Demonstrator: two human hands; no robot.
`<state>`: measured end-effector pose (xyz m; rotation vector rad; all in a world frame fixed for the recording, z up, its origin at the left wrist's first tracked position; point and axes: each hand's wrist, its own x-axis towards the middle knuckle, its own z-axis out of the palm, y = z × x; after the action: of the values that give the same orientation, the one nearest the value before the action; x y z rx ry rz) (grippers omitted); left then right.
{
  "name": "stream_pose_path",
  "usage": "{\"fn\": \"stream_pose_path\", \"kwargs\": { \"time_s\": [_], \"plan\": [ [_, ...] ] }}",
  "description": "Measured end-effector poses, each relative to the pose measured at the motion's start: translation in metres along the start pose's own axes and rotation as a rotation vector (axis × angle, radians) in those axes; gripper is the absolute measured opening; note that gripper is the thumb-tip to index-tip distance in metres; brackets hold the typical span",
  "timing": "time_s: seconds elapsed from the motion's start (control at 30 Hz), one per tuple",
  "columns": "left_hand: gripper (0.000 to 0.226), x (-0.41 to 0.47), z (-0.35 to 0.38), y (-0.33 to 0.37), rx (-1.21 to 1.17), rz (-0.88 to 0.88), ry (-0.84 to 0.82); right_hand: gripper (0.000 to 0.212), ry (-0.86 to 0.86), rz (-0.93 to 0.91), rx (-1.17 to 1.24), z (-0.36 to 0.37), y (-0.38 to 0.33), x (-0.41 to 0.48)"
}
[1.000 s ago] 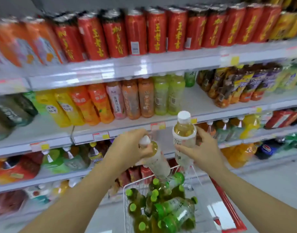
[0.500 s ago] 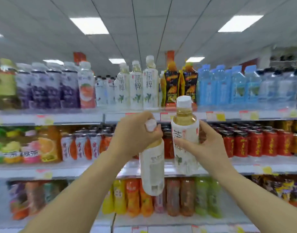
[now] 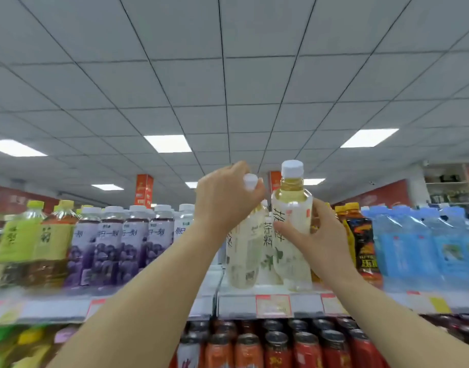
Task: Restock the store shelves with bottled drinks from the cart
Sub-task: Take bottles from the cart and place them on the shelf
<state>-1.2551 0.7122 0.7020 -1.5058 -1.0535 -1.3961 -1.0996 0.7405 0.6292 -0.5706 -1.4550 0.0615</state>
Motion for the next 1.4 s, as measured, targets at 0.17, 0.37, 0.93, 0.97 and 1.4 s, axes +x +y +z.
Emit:
{"fn": "stream_pose_path", "kwargs": {
  "time_s": [0.17,0.37,0.93,0.97,1.4],
  "plan": [
    [0.024,0.013,0.034,-0.036,-0.039,0.009,0.022,0.043,-0.012,0.060,-0.036,0.039,0.026,0.013],
    [0.037,0.009,0.078,-0.069,-0.063,-0.003,0.042,0.037,-0.050,0.128,-0.042,0.071,0.048,0.018],
    [0.054,-0.001,0.129,-0.096,-0.303,-0.414,-0.556,0.078,-0.196,-0.005,-0.730,0.101,0.067,0.026],
    [0.060,-0.009,0.134,-0.098,-0.400,-0.450,-0.594,0.075,-0.205,-0.022,-0.766,0.101,0.069,0.027],
    [0.113,-0.102,0.138,-0.113,-0.745,-0.442,-0.581,0.103,-0.262,-0.127,-1.145,0.098,0.090,-0.001]
  ]
}}
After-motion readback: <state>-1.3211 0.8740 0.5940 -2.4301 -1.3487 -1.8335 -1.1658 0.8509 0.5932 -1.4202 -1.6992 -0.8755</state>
